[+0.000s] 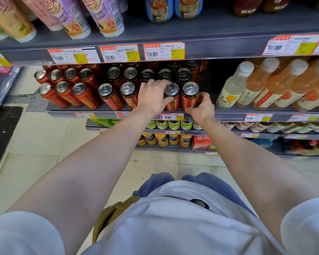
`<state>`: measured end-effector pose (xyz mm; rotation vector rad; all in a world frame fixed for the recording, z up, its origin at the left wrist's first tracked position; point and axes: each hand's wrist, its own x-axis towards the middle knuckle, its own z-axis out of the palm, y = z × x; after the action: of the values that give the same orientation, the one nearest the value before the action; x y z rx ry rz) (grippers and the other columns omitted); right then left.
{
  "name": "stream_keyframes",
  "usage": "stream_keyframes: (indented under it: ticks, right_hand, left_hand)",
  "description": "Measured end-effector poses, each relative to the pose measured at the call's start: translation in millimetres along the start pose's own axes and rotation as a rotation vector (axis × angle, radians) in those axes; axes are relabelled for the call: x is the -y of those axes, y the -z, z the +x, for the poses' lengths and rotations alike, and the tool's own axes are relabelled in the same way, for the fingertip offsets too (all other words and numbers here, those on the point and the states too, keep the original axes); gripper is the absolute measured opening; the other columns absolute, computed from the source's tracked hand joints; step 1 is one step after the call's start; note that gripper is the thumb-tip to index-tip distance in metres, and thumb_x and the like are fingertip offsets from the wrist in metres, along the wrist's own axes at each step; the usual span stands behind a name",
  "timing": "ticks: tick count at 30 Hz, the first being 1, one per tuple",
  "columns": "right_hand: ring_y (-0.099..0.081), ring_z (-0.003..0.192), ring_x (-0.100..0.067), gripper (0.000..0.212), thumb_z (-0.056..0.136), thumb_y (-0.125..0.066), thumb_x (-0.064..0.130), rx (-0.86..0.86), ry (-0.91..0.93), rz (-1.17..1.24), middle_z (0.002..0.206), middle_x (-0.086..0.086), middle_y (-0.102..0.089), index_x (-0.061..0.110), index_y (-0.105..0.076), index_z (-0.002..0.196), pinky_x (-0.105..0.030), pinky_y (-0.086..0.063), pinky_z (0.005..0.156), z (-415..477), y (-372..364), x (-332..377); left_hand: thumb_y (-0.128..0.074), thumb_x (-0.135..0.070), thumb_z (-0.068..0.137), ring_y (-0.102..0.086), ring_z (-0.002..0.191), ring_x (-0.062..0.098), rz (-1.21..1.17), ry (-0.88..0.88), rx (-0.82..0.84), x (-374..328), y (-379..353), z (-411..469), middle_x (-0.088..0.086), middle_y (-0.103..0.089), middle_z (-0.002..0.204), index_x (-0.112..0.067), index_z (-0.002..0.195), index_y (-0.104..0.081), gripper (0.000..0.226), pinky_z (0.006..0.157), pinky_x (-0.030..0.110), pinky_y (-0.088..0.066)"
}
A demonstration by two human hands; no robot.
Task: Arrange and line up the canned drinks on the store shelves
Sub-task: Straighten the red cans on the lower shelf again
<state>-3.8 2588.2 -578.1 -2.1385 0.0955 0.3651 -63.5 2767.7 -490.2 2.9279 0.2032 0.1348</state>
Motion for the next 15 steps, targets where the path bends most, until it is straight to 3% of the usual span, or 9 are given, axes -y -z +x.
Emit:
stream_keyframes:
  ticks: [2, 6, 10, 15]
  right_hand:
    - [-0.056, 0.126, -0.023, 0.088, 0.071, -0.086, 0.024, 0.059, 0.011, 0.045, 0.134, 0.001, -0.063, 0.035, -0.041, 0.147, -0.044, -0.045, 0.110, -1.0, 0.9, -1.3]
    - [-0.060, 0.121, -0.017, 0.072, 0.081, -0.080, 0.011, 0.083, -0.040, 0.188, 0.129, 0.003, -0.067, 0.029, -0.051, 0.145, -0.040, -0.046, 0.111, -4.7, 2.1, 0.8]
    - [-0.062, 0.117, -0.020, 0.070, 0.076, -0.085, 0.018, 0.007, -0.045, 0.147, 0.127, 0.001, -0.067, 0.025, -0.053, 0.138, -0.042, -0.049, 0.106, -11.1, 0.9, 4.0]
    - [-0.062, 0.107, -0.015, 0.064, 0.077, -0.086, 0.021, -0.003, -0.045, 0.136, 0.116, 0.003, -0.065, 0.018, -0.053, 0.131, -0.031, -0.050, 0.100, -12.9, 5.3, 7.1]
  left_hand:
    - [-0.071, -0.041, 0.093, -0.051, 0.127, 0.026, -0.008, -0.011, 0.008, 1.4, 1.4, 0.9, 0.000, -0.066, 0.128, -0.028, 0.139, -0.056, 0.050, 0.103, 0.040, -0.031]
    - [-0.070, -0.037, 0.094, -0.050, 0.129, 0.025, -0.007, -0.039, 0.025, 5.3, 1.9, 3.3, -0.001, -0.065, 0.134, -0.028, 0.142, -0.054, 0.051, 0.106, 0.040, -0.030]
    - [-0.069, -0.035, 0.095, -0.049, 0.130, 0.026, 0.002, -0.066, 0.058, 8.3, 1.5, 6.7, -0.001, -0.062, 0.141, -0.029, 0.145, -0.052, 0.053, 0.108, 0.041, -0.029]
    - [-0.069, -0.033, 0.096, -0.049, 0.131, 0.026, 0.004, -0.072, 0.080, 9.2, 2.9, 8.1, -0.002, -0.061, 0.142, -0.028, 0.144, -0.053, 0.051, 0.110, 0.041, -0.029]
